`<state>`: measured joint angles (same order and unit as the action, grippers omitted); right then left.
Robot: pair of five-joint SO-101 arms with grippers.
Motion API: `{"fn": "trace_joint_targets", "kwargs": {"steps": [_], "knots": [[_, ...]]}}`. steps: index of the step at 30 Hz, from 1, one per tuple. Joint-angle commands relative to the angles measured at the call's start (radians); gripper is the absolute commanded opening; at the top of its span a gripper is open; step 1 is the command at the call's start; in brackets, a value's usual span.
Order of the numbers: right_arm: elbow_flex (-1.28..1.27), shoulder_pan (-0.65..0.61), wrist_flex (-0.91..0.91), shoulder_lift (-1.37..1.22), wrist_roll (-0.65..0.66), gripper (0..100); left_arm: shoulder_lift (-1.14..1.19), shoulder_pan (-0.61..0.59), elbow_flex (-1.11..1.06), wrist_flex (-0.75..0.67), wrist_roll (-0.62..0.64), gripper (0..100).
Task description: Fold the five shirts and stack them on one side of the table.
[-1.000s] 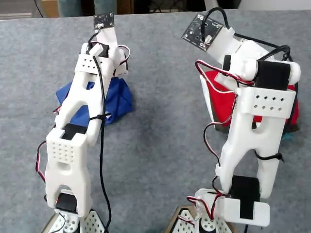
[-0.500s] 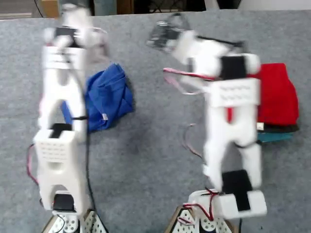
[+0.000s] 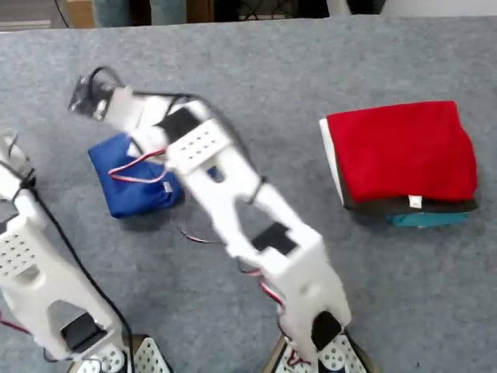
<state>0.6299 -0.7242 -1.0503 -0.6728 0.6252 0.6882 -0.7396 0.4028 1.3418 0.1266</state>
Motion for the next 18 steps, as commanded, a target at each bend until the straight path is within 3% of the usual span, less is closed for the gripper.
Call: {"fn": "trace_joint_targets", "kwargs": {"steps": [1,10,18], "knots": [[0.216,-0.028,0.021,-0.179,-0.009,1.5,-0.037,-0.015,-0.142,-0.164,-0.008,3],[0.739,0.003,-0.201,-0.522,-0.005,1.5,-0.066,-0.005,-0.134,-0.176,-0.009,3],[1.046,0.055,-0.555,-0.642,-0.005,1.5,-0.066,0.001,-0.134,-0.184,-0.009,3]]}}
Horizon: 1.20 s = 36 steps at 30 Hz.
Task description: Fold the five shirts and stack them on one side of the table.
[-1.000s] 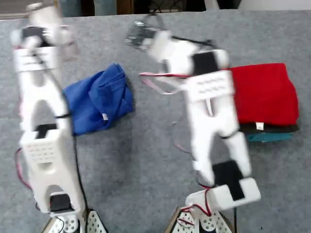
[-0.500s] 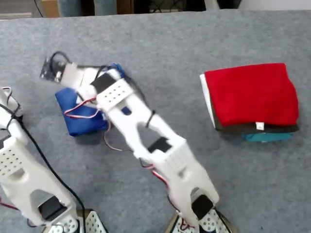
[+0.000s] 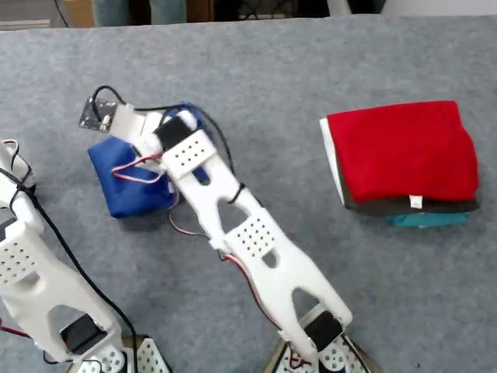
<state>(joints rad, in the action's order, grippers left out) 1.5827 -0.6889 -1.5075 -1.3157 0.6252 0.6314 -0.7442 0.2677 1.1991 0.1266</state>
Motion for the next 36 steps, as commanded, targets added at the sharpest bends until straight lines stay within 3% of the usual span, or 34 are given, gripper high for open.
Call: {"fn": "trace_joint_targets", "kwargs": {"steps": [1,6,20,29,36], "knots": [[0.091,0.025,-0.133,-0.001,-0.005,1.5,-0.009,0.005,0.001,-0.041,-0.009,3],[0.091,0.081,-0.256,0.025,-0.008,1.5,-0.009,0.005,0.001,-0.041,-0.049,3],[-0.077,0.318,-0.262,0.309,-0.011,1.5,-0.009,0.005,0.001,-0.040,-0.057,3],[-0.449,0.282,-0.255,0.696,-0.092,1.5,-0.011,0.005,0.004,-0.066,-0.057,3],[-0.621,0.253,-0.063,0.641,-0.094,1.5,-0.021,0.028,-0.004,-0.054,-0.057,3]]}}
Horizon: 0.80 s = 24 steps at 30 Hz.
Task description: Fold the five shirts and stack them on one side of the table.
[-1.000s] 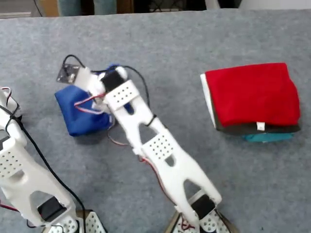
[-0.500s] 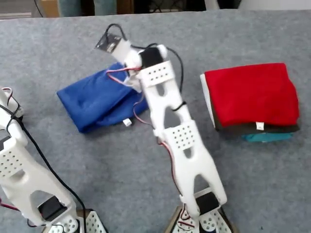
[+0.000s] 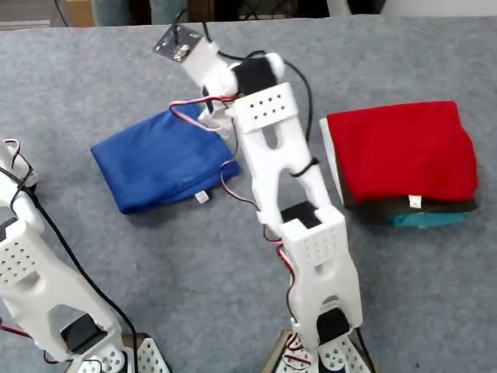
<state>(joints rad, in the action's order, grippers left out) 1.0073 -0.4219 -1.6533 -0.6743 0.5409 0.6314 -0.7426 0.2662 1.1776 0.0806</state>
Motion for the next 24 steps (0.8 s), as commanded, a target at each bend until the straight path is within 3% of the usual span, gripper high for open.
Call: {"fn": "trace_joint_targets", "kwargs": {"steps": [1,6,12,16,20,24], "knots": [[-0.061,-0.015,0.086,-0.022,-0.009,1.5,-0.023,0.035,0.007,-0.006,-0.011,3],[-0.070,-0.023,0.023,-0.139,-0.009,1.5,-0.146,0.119,0.079,0.163,-0.005,3],[-0.062,-0.021,-0.037,-0.280,-0.009,1.5,-0.304,0.352,0.093,0.199,-0.003,3],[-0.059,-0.003,-0.074,-0.338,-0.003,1.5,-0.219,0.443,-0.104,0.035,0.034,3],[0.008,0.028,-0.114,-0.294,-0.009,1.5,-0.146,0.438,-0.209,-0.112,0.132,3],[0.056,0.035,-0.114,-0.188,-0.009,1.5,-0.130,0.420,-0.211,-0.169,0.169,3]]}}
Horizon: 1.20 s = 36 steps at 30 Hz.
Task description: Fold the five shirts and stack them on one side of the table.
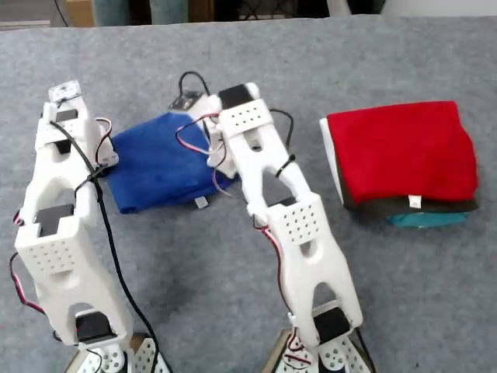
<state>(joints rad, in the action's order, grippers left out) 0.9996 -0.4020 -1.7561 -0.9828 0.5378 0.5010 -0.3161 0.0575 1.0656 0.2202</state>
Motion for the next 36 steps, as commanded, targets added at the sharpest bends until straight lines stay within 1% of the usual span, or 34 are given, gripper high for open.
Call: {"fn": "trace_joint_targets", "kwargs": {"steps": [1,3,8,9,11,12,14,18,20,22,24,28,33,36], "knots": [[0.064,0.014,-0.011,0.151,-0.006,1.5,0.000,-0.010,-0.001,-0.058,0.029,3],[0.044,0.011,-0.011,0.211,-0.002,1.5,-0.002,-0.016,0.001,-0.052,0.031,3],[-0.061,0.006,-0.011,0.341,-0.011,1.5,-0.060,-0.018,0.054,0.063,0.028,3],[-0.079,0.005,-0.011,0.358,-0.038,1.5,-0.078,-0.013,0.059,0.083,0.026,3],[-0.104,-0.017,-0.009,0.375,-0.158,2.1,-0.104,-0.012,0.076,0.120,0.026,4],[-0.108,-0.028,-0.009,0.375,-0.222,4.1,-0.123,-0.015,0.091,0.138,0.031,7],[-0.117,-0.054,-0.006,0.375,-0.347,12.3,-0.147,-0.018,0.116,0.167,0.034,15],[-0.113,-0.110,0.003,0.346,-0.646,33.2,-0.155,-0.012,0.117,0.175,0.034,30],[-0.105,-0.132,0.005,0.315,-0.763,41.0,-0.163,-0.021,0.127,0.206,0.034,33],[-0.105,-0.143,0.031,0.271,-0.861,44.8,-0.164,-0.030,0.137,0.230,0.034,35],[-0.105,-0.143,0.058,0.220,-0.950,45.0,-0.155,-0.031,0.147,0.230,0.034,35],[-0.105,-0.138,0.132,0.120,-1.049,42.7,-0.153,-0.027,0.145,0.230,0.035,35],[-0.105,-0.141,0.193,0.050,-1.120,34.8,-0.163,-0.070,0.154,0.226,0.035,35],[-0.105,-0.141,0.203,0.031,-1.137,28.7,-0.160,-0.105,0.156,0.215,0.035,35]]}}
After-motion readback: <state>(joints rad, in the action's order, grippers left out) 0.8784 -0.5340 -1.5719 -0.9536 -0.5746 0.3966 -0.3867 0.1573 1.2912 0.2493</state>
